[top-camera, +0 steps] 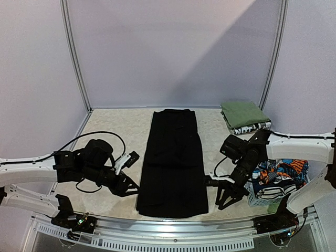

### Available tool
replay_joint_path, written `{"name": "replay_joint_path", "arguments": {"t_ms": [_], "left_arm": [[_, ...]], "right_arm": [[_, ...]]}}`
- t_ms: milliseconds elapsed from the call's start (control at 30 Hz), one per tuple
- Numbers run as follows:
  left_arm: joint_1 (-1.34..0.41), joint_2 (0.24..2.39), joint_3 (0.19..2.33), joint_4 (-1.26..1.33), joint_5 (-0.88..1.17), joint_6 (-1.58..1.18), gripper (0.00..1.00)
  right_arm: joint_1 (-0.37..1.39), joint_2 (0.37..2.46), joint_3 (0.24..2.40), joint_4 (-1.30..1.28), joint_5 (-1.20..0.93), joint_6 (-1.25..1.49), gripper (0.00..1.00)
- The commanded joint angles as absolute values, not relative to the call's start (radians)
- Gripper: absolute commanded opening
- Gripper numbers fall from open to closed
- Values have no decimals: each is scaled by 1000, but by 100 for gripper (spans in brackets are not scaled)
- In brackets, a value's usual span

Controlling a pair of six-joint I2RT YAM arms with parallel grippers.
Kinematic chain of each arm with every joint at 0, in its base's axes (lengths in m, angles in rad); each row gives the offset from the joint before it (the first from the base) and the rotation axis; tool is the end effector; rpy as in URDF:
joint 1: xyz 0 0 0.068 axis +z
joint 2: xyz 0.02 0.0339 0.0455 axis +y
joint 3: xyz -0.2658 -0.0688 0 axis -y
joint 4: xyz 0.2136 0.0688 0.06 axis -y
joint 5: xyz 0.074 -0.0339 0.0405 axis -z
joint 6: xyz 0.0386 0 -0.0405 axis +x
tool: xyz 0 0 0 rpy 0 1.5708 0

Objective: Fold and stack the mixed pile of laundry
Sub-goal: Adjust the 2/3-rectangle-folded shirt at the center of the board, then smooth out the rectangle-folded shirt at the center of the board.

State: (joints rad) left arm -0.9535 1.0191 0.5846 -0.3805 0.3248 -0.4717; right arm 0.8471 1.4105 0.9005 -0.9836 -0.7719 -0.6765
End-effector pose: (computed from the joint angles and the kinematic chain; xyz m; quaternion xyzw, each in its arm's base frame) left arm 0.0916 -0.1503 0.2239 0.2768 0.8765 -0.3518 0.1773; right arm 0.1130 0.1685 0.2226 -0.6495 0.6598 0.3778 0.0036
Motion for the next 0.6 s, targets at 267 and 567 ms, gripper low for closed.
{"name": "replay_joint_path", "arguments": {"t_ms": [267, 567], "left_arm": [[-714, 1459, 945, -355, 44, -507, 67], [-651, 1639, 979, -133, 116, -662, 65]], "right_arm": [[609, 1733, 1325, -655, -740, -269, 46], [554, 2221, 1821, -652, -729, -41, 60]]}}
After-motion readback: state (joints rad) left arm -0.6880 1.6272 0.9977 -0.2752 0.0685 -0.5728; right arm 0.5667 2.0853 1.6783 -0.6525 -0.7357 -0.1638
